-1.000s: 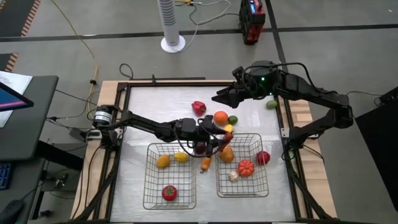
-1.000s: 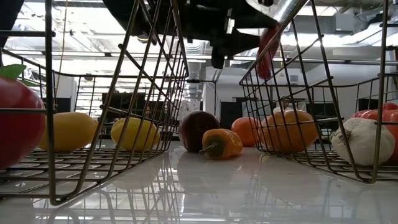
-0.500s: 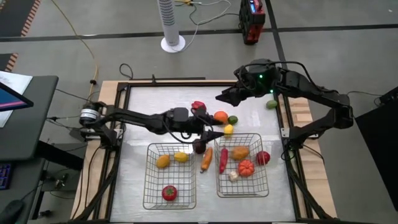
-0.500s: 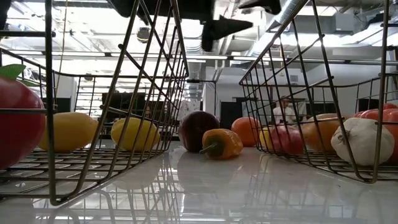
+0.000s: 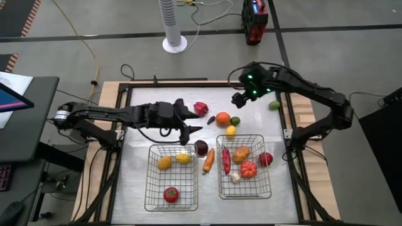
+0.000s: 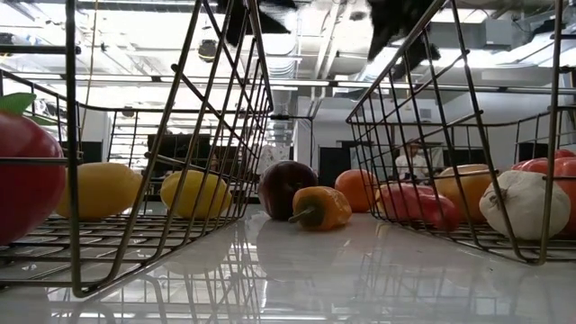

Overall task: Sort produce into baskets
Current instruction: Put the orange into the left brown wire basket

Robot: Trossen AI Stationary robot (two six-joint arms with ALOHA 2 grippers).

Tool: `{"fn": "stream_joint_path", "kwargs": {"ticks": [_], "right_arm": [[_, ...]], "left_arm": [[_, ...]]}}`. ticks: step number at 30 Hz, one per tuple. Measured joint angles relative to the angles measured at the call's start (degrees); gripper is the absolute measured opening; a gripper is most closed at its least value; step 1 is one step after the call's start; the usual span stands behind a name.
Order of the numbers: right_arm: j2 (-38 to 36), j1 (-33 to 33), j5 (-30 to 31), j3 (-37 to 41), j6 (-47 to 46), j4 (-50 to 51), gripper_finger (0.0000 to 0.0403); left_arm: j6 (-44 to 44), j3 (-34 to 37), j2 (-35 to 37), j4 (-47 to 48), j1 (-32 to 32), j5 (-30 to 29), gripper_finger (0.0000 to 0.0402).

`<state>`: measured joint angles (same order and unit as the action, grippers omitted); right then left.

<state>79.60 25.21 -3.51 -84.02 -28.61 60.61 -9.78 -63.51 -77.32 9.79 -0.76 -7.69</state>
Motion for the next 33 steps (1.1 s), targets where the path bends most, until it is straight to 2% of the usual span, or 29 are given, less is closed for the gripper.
{"fn": "stream_joint_path", "kwargs": {"ticks": [3, 10, 14, 20, 23, 33], "right_arm": [[3.74, 2.39, -2.81, 2.77, 3.20, -3.09, 0.0362], [16.13, 2.49, -3.84, 2.99, 12.96, -6.66, 0.0362], [21.38, 1.52, -4.00, 2.99, 17.65, -6.62, 0.0362], [25.16, -1.05, -4.16, 2.97, 24.00, -7.84, 0.0362], [26.61, -2.46, -4.28, 2.94, 26.72, -7.99, 0.0362], [31.86, -2.94, -3.77, 2.72, 29.81, -9.03, 0.0356]], "left_arm": [[-1.11, 0.01, 0.83, 3.07, 0.05, -0.63, 0.0218], [-2.76, 0.59, 1.38, 3.02, 2.28, -4.09, 0.0200], [-7.64, 7.82, 2.33, -4.64, 3.63, -4.67, 0.0191], [-22.15, 21.43, 6.30, -17.85, 5.35, -5.15, 0.0183], [-27.47, 25.60, 9.90, -19.44, 6.15, -6.77, 0.0183], [-33.06, 26.98, 25.54, -5.29, 6.59, -17.06, 0.0183]]}}
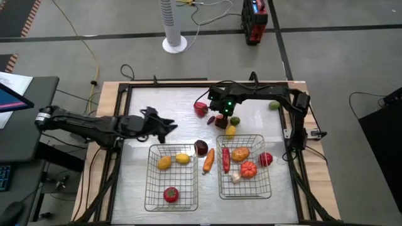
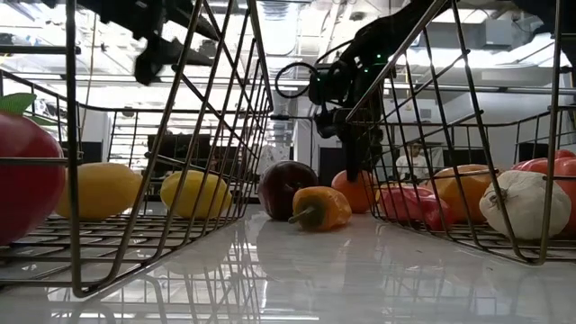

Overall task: Sort produce into baskets
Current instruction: Put the orange into the left brown wire basket

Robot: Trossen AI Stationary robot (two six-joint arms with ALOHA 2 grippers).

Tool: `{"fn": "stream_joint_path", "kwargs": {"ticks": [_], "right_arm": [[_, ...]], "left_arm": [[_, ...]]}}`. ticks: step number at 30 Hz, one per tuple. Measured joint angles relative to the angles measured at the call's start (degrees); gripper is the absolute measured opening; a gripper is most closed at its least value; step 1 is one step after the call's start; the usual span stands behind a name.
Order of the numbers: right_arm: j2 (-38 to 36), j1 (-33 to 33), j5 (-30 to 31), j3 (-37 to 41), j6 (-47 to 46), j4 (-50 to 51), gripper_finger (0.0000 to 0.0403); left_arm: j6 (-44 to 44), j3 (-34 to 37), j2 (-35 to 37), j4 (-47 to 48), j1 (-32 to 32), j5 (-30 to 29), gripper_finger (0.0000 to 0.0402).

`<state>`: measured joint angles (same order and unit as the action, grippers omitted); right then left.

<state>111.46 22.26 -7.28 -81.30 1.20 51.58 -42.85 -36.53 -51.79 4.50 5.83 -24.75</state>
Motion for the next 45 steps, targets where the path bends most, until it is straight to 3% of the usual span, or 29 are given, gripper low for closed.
{"fn": "stream_joint_path", "kwargs": {"ticks": [8, 14, 19, 23, 25, 35, 40, 45], "right_arm": [[-1.28, -0.12, 1.13, -0.97, 1.59, -0.35, 0.0320], [-6.83, -0.55, 1.47, -4.20, -0.29, 0.32, 0.0318], [-13.36, -2.74, -9.38, -7.09, -3.23, -1.47, 0.0318], [-19.83, -5.65, -19.03, -7.76, -9.56, -11.28, 0.0318], [-21.89, -7.32, -20.25, -7.76, -12.92, -17.06, 0.0319], [-22.10, -16.93, -16.54, -7.71, -23.66, -31.56, 0.0323], [-18.12, -21.43, -9.33, -7.76, -26.21, -30.33, 0.0325], [-12.40, -23.87, -8.41, -8.53, -29.26, -31.27, 0.0348]], "left_arm": [[0.49, 0.00, 13.66, 8.61, -0.18, -3.83, 0.0183], [3.50, 0.00, 19.42, 10.17, -0.18, -6.00, 0.0183], [2.76, 0.00, 21.42, 12.68, -0.18, -9.60, 0.0183], [3.44, 0.00, 21.74, 12.95, -0.20, -10.01, 0.0183], [4.45, 0.00, 21.72, 12.96, -0.20, -10.05, 0.0183], [8.38, 0.00, 21.80, 15.31, -0.48, -7.28, 0.0183], [9.68, 0.00, 21.80, 15.45, -0.48, -3.35, 0.0183], [9.73, 0.00, 21.83, 15.66, -0.48, -2.15, 0.0183]]}}
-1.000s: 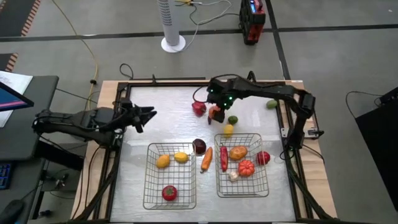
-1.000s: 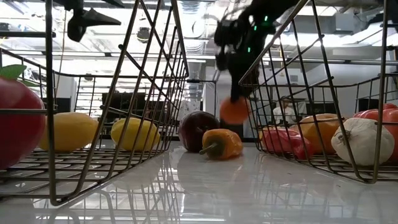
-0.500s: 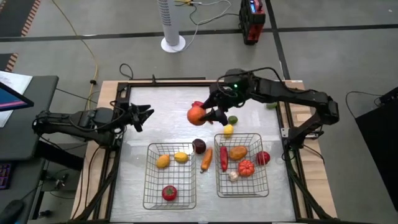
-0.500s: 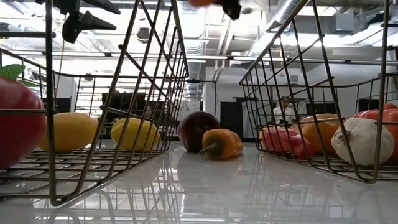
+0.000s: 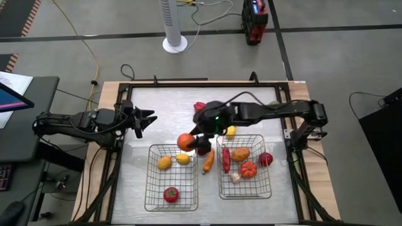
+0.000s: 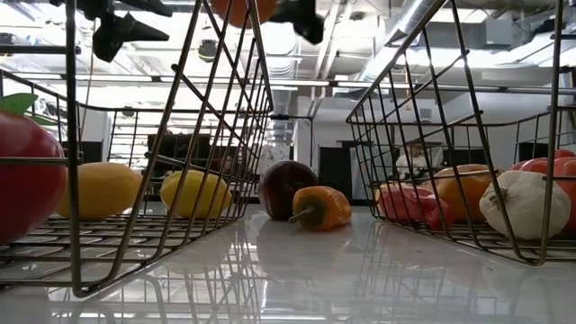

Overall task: Sort produce into baskets
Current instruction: Put the orange into the left brown wire basket, then put the red bell pepper into the right brown wire basket

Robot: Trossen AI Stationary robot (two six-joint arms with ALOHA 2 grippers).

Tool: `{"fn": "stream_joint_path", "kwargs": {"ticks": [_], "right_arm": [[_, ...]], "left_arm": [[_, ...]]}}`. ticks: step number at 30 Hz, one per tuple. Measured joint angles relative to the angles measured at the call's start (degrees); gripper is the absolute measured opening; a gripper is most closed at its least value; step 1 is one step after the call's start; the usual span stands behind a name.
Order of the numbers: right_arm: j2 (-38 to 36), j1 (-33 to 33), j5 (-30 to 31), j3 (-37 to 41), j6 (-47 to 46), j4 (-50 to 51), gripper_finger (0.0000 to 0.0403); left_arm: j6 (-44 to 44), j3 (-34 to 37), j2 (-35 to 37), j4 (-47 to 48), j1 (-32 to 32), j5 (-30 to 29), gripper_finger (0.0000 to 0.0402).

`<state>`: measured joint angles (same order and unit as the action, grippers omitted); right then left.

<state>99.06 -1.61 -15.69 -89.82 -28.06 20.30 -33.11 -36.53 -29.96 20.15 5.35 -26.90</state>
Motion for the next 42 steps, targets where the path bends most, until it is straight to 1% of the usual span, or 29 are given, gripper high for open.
{"fn": "stream_joint_path", "kwargs": {"ticks": [2, 6, 8, 10, 14, 18, 21, 24, 28, 33, 38, 42], "right_arm": [[2.28, -0.55, -0.53, -1.27, -0.81, -0.30, 0.0364], [5.40, -1.34, -0.90, -4.19, -1.06, 2.16, 0.0394], [5.67, -1.10, -0.95, -5.32, -0.62, 3.74, 0.0396], [5.27, 0.08, -0.11, -6.66, 0.28, 7.94, 0.0389], [4.08, 3.85, 8.79, -7.56, 3.14, 17.57, 0.0377], [4.08, 8.48, 14.57, -7.37, 7.60, 22.75, 0.0375], [4.59, 11.30, 18.04, -5.75, 10.58, 20.55, 0.0374], [6.15, 13.98, 19.69, -4.61, 13.33, 15.90, 0.0374], [9.27, 17.38, 19.09, -4.56, 14.52, 12.86, 0.0377], [14.05, 20.51, 18.43, -4.52, 16.00, 12.64, 0.0379], [17.96, 21.69, 18.46, -4.52, 19.34, 12.29, 0.0379], [20.42, 22.08, 18.50, -4.52, 19.53, 11.86, 0.0379]], "left_arm": [[0.92, 0.00, 0.01, 0.28, 0.01, 0.79, 0.0183], [1.82, -0.02, 0.01, 0.27, 0.01, 3.48, 0.0183], [1.54, -0.02, 0.05, 0.34, 0.02, 5.23, 0.0183], [1.45, -0.03, 0.05, 0.58, 0.02, 6.58, 0.0183], [0.92, -0.04, 0.01, 1.51, 0.02, 6.26, 0.0183], [0.26, -0.04, -0.02, 1.47, 0.02, 4.83, 0.0183], [-0.64, -0.04, -0.02, 1.43, 0.02, 4.15, 0.0183], [-1.72, -0.04, -0.03, 1.38, 0.01, 3.20, 0.0183], [-2.98, -0.04, -0.02, 1.13, 0.02, 0.60, 0.0183], [-4.16, -0.04, 0.00, 0.95, 0.02, -2.08, 0.0183], [-6.03, -0.04, 0.01, 0.95, -0.01, -4.14, 0.0183], [-7.23, -0.04, 0.01, 0.95, 0.01, -5.19, 0.0183]]}}
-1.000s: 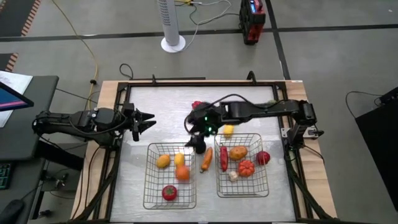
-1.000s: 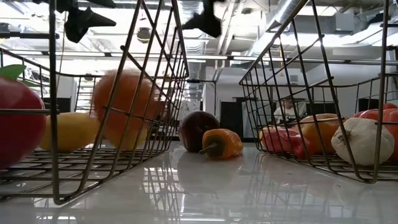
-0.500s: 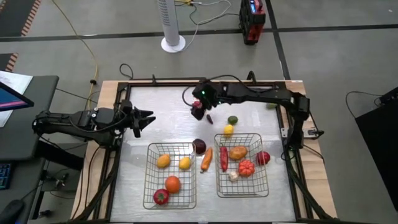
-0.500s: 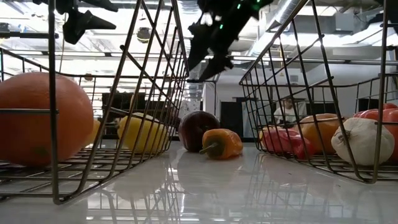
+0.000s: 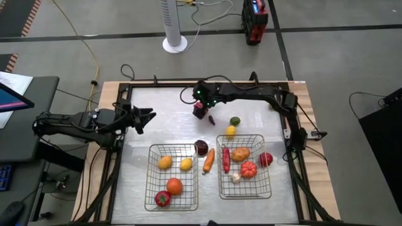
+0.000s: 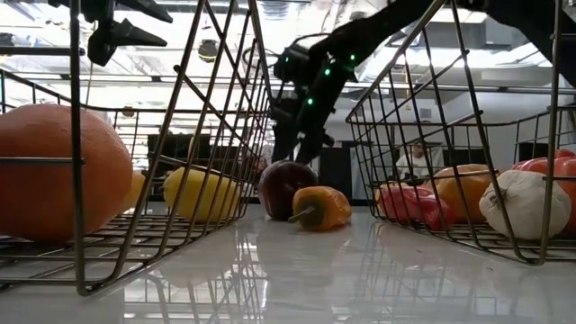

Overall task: Sort produce into baskets
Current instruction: Put the red bell pepper into the right brown wire basket

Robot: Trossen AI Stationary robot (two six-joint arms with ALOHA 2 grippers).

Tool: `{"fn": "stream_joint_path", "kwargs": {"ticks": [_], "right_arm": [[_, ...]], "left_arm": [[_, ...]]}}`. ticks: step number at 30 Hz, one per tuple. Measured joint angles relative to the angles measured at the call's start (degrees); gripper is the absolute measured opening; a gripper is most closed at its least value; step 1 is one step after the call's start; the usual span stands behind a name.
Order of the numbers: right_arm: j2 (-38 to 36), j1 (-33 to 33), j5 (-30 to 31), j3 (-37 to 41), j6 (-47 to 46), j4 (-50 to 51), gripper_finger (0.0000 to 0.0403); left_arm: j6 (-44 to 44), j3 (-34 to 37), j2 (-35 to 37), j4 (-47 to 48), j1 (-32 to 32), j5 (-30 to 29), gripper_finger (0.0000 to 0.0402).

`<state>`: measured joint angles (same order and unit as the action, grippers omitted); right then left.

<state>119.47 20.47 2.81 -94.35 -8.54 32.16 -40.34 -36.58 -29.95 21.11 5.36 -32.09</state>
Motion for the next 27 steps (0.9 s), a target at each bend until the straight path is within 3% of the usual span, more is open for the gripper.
{"fn": "stream_joint_path", "kwargs": {"ticks": [14, 20, 24, 27], "right_arm": [[5.34, -0.42, -1.46, -0.04, -0.37, -0.09, 0.0376], [5.40, -0.40, -2.09, -1.22, -0.42, 1.73, 0.0325], [5.41, -0.44, -7.91, -6.90, -0.44, 10.28, 0.0310], [5.41, -0.57, -16.44, -14.23, -0.02, 21.73, 0.0311]], "left_arm": [[-4.52, 0.00, 0.00, 0.02, 0.01, -0.69, 0.0183], [-4.54, 0.00, 0.00, 0.02, 0.01, -0.09, 0.0183], [-4.53, 0.00, 0.00, 0.02, 0.01, 0.69, 0.0183], [-3.91, 0.00, 0.00, 0.04, 0.01, 3.38, 0.0183]]}}
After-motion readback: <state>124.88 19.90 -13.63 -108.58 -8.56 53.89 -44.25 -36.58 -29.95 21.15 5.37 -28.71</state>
